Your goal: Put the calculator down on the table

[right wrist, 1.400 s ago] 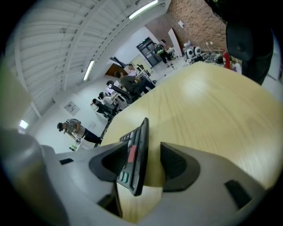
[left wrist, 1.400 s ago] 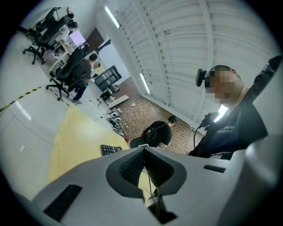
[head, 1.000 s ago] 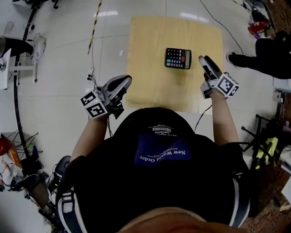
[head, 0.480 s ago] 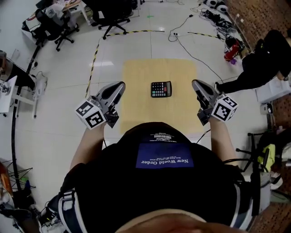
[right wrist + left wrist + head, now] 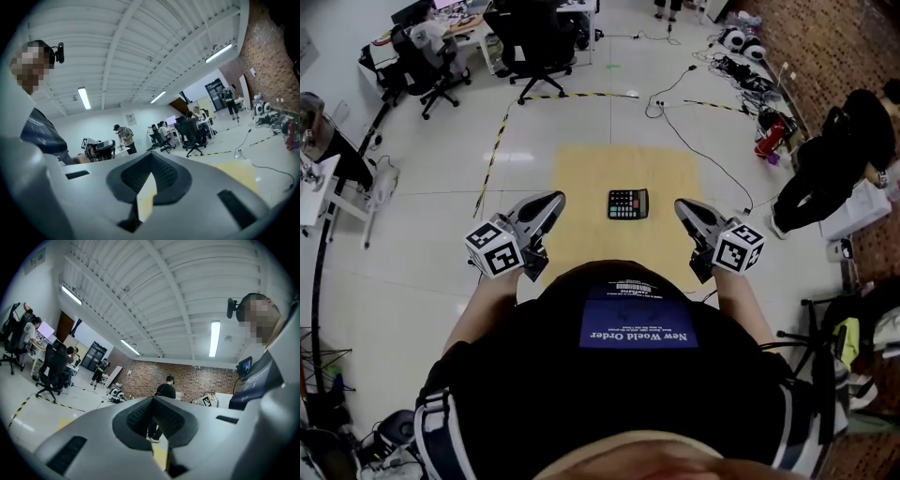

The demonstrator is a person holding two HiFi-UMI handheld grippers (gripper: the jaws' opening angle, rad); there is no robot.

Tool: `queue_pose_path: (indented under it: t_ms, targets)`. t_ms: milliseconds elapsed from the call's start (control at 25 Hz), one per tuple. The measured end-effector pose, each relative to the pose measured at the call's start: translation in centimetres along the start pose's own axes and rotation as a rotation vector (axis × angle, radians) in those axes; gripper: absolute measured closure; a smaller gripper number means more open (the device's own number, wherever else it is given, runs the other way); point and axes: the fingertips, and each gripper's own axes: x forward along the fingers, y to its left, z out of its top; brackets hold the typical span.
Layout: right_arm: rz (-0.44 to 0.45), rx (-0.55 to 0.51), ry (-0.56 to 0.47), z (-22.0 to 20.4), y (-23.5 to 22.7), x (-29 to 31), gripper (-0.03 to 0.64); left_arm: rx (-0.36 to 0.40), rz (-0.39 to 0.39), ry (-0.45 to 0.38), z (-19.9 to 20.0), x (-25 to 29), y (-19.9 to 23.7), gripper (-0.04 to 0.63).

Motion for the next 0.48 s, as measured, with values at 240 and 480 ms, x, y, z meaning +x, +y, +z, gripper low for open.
queue_pose_path:
  t_ms: [240, 480]
  targets:
    - [0.009, -0.020, 0.002, 0.11, 0.14, -0.36, 0.632, 0.003, -0.003, 0.006, -0.15, -0.08, -0.61, 0.589]
    - [0.017, -0.012, 0.010, -0.80, 0.26, -0.17, 0.632, -0.001, 0.005, 0.008, -0.59, -0.51, -0.54, 0.589]
